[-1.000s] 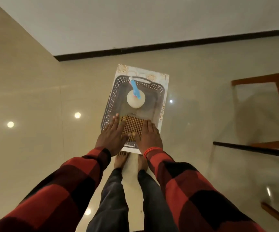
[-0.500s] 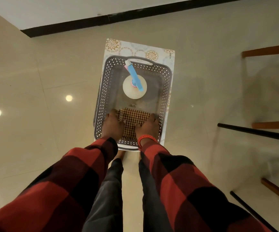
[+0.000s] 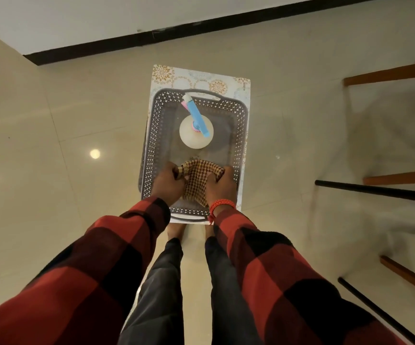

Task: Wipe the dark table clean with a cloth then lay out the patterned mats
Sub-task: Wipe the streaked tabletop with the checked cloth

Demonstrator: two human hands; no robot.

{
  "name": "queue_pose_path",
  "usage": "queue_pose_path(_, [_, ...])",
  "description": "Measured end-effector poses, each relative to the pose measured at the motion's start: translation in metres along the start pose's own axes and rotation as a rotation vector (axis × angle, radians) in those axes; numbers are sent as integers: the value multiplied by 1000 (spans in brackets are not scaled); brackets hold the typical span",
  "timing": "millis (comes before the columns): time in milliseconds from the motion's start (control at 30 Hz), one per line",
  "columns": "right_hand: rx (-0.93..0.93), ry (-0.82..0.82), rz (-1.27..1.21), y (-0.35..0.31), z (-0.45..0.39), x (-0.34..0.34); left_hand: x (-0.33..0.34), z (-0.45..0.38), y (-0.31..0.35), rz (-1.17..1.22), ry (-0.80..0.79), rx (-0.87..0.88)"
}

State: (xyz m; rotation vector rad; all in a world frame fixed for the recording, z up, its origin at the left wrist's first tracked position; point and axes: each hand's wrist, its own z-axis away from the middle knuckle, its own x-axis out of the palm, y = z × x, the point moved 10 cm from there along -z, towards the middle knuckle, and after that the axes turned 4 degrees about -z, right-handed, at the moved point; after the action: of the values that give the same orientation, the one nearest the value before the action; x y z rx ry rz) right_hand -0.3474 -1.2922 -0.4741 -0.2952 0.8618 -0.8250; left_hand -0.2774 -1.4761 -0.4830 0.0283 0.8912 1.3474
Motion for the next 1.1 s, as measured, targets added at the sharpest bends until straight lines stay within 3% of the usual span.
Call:
queue_pose_path(133, [202,-118,-418,1,11,-11,-20,17,24,129,-2,48])
queue_pose_path(233, [303,-283,-667,-9,33,-18,-37,37,44,421,-72,22])
queue_pose_path(500, [232,-368,-1001,-61,101,-99,-55,115,125,509,-353,116])
queue_pose_path(800, [50,-297,-1184,-75,174,-229,-38,216,234,530,-580,197])
queue_pose_path(1100, [-30,-40,-1359,6,250,-355,45,331,305,324,-704,365])
